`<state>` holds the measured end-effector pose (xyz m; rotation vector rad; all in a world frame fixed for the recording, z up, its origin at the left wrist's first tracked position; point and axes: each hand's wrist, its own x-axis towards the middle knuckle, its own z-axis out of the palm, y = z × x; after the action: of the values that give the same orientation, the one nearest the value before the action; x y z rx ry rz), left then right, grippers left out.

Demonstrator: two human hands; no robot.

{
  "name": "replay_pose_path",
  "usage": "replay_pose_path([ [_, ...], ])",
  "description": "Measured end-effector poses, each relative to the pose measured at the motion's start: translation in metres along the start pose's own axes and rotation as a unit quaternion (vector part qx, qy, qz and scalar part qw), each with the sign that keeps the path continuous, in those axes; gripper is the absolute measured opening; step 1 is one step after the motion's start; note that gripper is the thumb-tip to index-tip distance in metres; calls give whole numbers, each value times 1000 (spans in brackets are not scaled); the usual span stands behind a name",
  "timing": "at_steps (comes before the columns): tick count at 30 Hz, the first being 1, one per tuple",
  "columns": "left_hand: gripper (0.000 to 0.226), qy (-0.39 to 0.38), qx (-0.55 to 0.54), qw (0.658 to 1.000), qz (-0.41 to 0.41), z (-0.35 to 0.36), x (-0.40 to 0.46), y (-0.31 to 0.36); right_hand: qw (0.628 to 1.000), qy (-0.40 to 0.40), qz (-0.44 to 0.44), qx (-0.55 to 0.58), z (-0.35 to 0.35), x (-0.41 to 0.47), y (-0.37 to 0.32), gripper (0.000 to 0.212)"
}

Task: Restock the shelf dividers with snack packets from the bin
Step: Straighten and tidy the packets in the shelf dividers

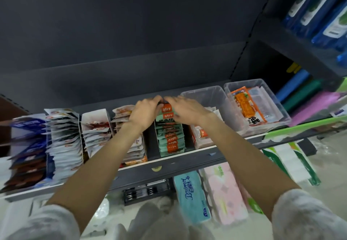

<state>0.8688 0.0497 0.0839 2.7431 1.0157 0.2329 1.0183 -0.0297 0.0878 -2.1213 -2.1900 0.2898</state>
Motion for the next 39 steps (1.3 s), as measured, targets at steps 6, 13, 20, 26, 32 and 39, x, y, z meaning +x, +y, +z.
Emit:
replay_pose_path([
  [6, 20, 168, -76, 980, 76, 1, -48, 8, 998, 54, -33, 8, 13, 4, 16, 35],
  [13, 50, 58, -11, 993, 105, 27, -68, 6, 998, 27, -55, -34, 9, 8, 16, 36],
  [20, 44, 84, -2, 993, 84, 30, -60, 4, 990, -7, -83, -115, 10, 16, 12, 43],
  [26, 22, 84, -16, 994, 66, 35, -56, 2, 992, -71, -76, -71, 4, 21, 12, 34],
  [32, 13, 140, -44, 986, 78, 21, -40, 2, 993, -84, -74, -39, -1, 30, 16, 22],
  [39, 13, 127, -53, 987, 80, 23, -43, 1, 991, -125, -38, 31, -4, 37, 16, 19],
])
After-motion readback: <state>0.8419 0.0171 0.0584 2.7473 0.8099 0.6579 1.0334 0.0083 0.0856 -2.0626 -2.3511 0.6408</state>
